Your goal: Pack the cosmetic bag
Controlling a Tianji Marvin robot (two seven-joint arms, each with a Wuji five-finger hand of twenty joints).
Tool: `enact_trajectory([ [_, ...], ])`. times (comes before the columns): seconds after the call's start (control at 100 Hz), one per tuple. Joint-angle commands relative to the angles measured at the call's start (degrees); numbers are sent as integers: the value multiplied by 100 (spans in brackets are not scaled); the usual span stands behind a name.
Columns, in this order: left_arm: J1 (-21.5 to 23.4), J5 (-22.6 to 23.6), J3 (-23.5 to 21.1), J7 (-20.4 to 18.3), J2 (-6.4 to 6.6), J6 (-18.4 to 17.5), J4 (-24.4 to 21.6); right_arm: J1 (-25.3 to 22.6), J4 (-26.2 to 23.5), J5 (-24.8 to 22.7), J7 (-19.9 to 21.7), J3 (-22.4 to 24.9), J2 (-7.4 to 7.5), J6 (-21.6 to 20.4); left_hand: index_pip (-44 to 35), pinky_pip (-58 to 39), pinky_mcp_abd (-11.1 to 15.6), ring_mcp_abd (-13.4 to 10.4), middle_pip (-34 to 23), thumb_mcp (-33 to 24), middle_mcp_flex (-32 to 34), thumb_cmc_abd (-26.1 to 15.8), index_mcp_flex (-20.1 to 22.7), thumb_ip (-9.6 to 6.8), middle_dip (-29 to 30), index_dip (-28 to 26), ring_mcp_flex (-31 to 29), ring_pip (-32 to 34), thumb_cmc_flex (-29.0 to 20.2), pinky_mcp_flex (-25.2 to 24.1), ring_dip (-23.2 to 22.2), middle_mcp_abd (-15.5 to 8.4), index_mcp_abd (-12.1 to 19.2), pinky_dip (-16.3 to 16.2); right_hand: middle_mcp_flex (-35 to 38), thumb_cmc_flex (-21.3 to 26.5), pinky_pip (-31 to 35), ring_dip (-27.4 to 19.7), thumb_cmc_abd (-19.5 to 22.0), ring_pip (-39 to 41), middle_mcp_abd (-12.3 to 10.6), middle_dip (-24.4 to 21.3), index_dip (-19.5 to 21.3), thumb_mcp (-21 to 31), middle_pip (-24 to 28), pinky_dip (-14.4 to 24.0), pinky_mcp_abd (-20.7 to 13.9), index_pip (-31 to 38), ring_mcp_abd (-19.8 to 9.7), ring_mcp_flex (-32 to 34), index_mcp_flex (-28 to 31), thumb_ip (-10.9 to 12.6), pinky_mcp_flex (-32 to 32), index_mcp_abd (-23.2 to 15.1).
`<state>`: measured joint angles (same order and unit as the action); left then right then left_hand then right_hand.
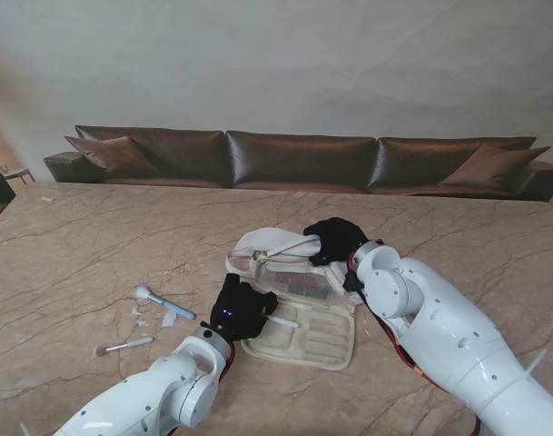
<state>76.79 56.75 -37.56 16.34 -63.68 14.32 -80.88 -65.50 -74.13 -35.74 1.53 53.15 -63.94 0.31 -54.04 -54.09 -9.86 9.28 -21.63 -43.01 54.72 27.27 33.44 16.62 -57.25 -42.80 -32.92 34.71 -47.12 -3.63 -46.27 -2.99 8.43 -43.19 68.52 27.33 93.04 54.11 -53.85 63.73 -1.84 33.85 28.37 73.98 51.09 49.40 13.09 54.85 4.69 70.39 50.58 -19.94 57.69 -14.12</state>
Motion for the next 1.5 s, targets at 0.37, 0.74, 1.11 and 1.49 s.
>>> enact_trajectory([
  [0.37, -369, -273, 475, 80, -206, 151, 449, 66, -94, 72, -31, -94, -64, -1, -578, -142, 140, 98, -74, -369, 160, -251, 488, 27, -149, -366, -96, 132, -103, -57, -160, 35, 136, 20, 117, 833, 305, 27, 710, 276, -27, -67, 126, 546, -91, -1, -33, 624, 61, 286, 248, 343, 147, -863],
  [0.74, -513, -354, 707, 208, -302, 226, 583, 84, -77, 118, -46, -142, -79, 8, -613, -199, 71, 116, -151, -361, 159, -259, 459, 32, -168, -307, -93, 186, -107, -81, -197, 46, 103, 22, 113, 835, 305, 27, 707, 274, -26, -68, 130, 549, -94, -2, -32, 623, 60, 287, 247, 343, 147, -869],
  [1.11, -605, -470, 906, 355, -419, 252, 687, 90, -67, 140, -72, -163, -92, 21, -632, -244, 12, 137, -199, -347, 158, -258, 454, 25, -160, -246, -105, 218, -105, -85, -215, 41, 79, 13, 118, 835, 306, 28, 712, 274, -31, -67, 131, 548, -90, -3, -33, 628, 63, 291, 251, 342, 150, -859],
  [1.49, -615, -540, 1182, 678, -628, 414, 666, 89, -78, 177, -95, -194, -109, 102, -606, -446, -202, 222, -184, -517, 286, -91, 591, -17, -7, 69, -260, 332, -31, 6, -272, 134, -14, -83, 126, 835, 322, 30, 709, 288, -8, -78, 129, 554, -93, -10, -37, 621, 58, 327, 251, 347, 208, -858],
])
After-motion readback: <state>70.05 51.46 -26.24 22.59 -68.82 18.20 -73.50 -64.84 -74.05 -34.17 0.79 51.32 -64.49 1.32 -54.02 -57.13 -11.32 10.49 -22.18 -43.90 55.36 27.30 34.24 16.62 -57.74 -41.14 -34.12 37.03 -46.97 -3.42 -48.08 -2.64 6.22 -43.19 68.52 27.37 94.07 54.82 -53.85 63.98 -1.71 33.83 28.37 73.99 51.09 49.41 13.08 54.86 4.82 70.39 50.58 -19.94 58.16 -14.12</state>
